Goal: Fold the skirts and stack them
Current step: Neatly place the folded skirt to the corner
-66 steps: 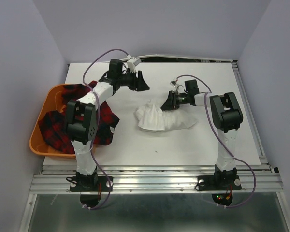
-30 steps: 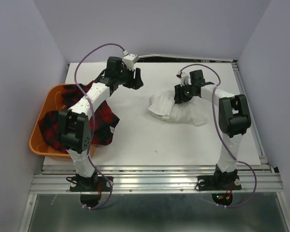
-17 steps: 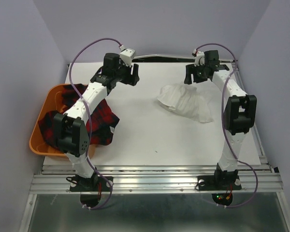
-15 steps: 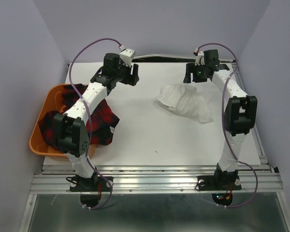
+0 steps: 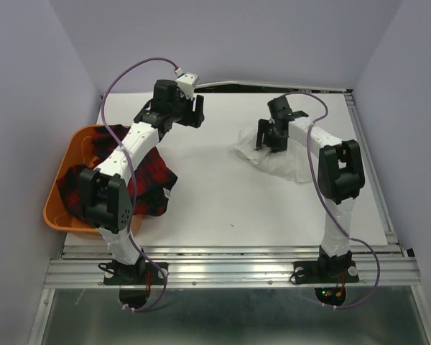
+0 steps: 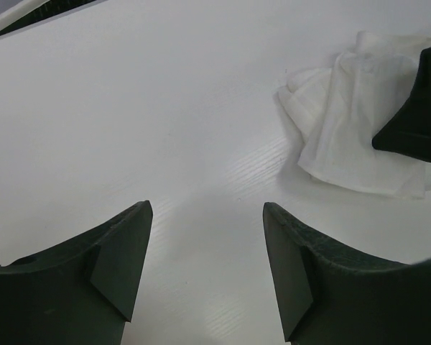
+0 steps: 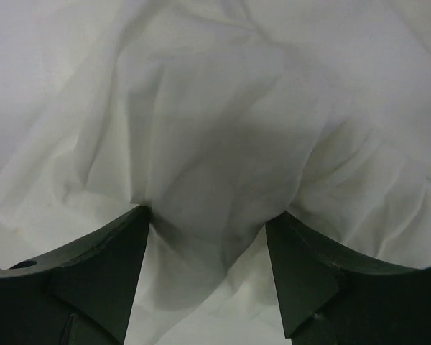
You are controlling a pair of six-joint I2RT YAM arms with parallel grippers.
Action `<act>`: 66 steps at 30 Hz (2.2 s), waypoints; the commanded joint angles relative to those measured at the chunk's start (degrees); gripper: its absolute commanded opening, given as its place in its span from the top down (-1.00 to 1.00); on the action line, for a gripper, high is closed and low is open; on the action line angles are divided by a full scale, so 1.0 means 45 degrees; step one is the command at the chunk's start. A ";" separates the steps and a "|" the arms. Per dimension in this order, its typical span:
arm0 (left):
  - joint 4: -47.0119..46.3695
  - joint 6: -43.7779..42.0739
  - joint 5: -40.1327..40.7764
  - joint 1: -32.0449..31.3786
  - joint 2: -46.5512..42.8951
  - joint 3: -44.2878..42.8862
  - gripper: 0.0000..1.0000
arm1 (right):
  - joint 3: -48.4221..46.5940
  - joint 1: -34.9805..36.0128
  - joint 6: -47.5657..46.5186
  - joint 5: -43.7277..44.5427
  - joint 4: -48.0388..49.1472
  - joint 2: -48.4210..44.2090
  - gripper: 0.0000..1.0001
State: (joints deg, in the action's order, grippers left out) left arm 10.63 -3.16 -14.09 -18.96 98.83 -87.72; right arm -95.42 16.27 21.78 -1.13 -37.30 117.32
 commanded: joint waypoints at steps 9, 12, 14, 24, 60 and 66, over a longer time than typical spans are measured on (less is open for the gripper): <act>0.0430 -0.0508 -0.0791 0.0424 -0.0262 -0.0154 -0.48 | 0.1925 -0.1466 -0.7861 -0.1074 0.0145 0.1215 -0.48; 0.0391 -0.0548 -0.1670 0.0424 -0.0243 -0.0193 -0.48 | 0.2296 -0.1955 -1.0110 -0.1351 -0.0382 0.1039 -0.51; 0.0508 -0.0606 -0.2101 0.0424 -0.0126 -0.0310 -0.48 | 0.2337 -0.2423 -1.0773 -0.1234 -0.0499 0.0884 -0.51; 0.0936 -0.0938 -0.2670 0.0424 0.0206 -0.0915 -0.47 | -0.1057 -0.3128 -0.9724 -0.4103 -0.3036 -0.0034 -0.99; 0.1289 -0.0685 -0.2670 0.0717 0.0499 -0.0897 -0.49 | -0.2757 -0.5296 -0.6673 -0.0647 0.1062 0.4337 -1.00; 0.1503 -0.0782 -0.2981 0.0932 0.0850 -0.1130 -0.80 | -0.5004 -0.5589 -0.7534 -0.1118 0.1609 0.5900 -1.00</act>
State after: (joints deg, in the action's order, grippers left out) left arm 17.08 -6.44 -25.87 -15.55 102.56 -91.24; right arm -115.18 -8.29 -8.82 -5.48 -29.58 137.05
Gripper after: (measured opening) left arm 0.750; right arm 0.998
